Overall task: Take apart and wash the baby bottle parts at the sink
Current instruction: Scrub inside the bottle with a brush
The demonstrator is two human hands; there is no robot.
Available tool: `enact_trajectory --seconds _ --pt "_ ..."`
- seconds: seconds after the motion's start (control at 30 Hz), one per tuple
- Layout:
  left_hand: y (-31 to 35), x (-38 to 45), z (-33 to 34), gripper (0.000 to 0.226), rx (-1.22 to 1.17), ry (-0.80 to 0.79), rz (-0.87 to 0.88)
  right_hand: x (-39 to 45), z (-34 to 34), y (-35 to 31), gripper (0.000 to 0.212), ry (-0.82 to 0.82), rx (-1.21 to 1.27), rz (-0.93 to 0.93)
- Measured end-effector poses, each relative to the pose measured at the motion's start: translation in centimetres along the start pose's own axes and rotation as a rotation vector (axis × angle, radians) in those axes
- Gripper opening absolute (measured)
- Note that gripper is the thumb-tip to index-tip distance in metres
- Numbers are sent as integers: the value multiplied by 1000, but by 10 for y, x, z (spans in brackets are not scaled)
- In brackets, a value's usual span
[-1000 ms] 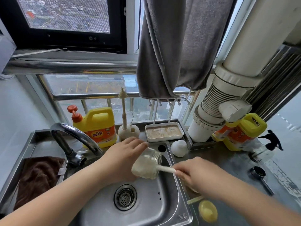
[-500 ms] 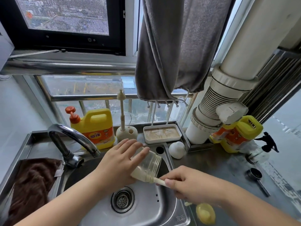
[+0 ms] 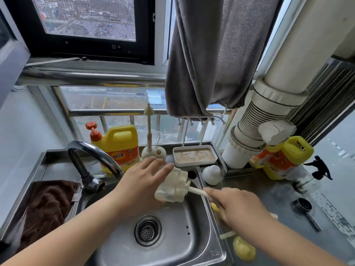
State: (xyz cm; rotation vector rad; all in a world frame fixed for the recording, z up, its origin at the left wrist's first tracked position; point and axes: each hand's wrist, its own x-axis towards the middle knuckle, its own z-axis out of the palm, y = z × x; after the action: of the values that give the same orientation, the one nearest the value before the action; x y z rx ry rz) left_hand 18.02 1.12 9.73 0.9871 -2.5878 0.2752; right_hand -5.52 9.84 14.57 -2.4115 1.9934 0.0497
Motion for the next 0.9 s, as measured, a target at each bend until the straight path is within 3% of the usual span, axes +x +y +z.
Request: enact_trajectory --seconds 0.07,0.17,0.27,0.33,0.4,0.5,0.53,0.6,0.67,0.73,0.8,0.9 --pt "1 -2 0 85 25 27 11 -2 1 3 19 -190 319 29" --pt "2 -6 -1 84 23 33 -4 0 1 4 22 -407 718 25" --pt "2 -7 -4 80 -38 58 -43 1 -3 8 23 -583 1092 212" --pt "4 -8 -1 83 -1 34 2 -2 -3 7 23 -637 1053 215" --pt "8 -9 3 97 24 -20 29 -2 -1 8 25 -575 768 138" --pt "10 -8 6 106 -27 -53 1 0 0 8 12 -233 251 -5" --pt "10 -6 6 106 -42 -57 3 1 2 10 25 -106 0 -47" --pt "8 -3 6 107 -47 -58 19 0 10 17 63 68 -162 -75" --pt "6 -2 6 106 -41 -46 33 0 11 11 67 89 -181 -72" --pt "4 -1 6 104 -45 -17 18 0 11 3 39 -16 -69 -20" --pt "3 -1 7 103 -30 11 -2 -4 17 5 18 -196 234 66" --pt "2 -1 8 97 3 24 -11 0 9 10 21 -458 714 120"
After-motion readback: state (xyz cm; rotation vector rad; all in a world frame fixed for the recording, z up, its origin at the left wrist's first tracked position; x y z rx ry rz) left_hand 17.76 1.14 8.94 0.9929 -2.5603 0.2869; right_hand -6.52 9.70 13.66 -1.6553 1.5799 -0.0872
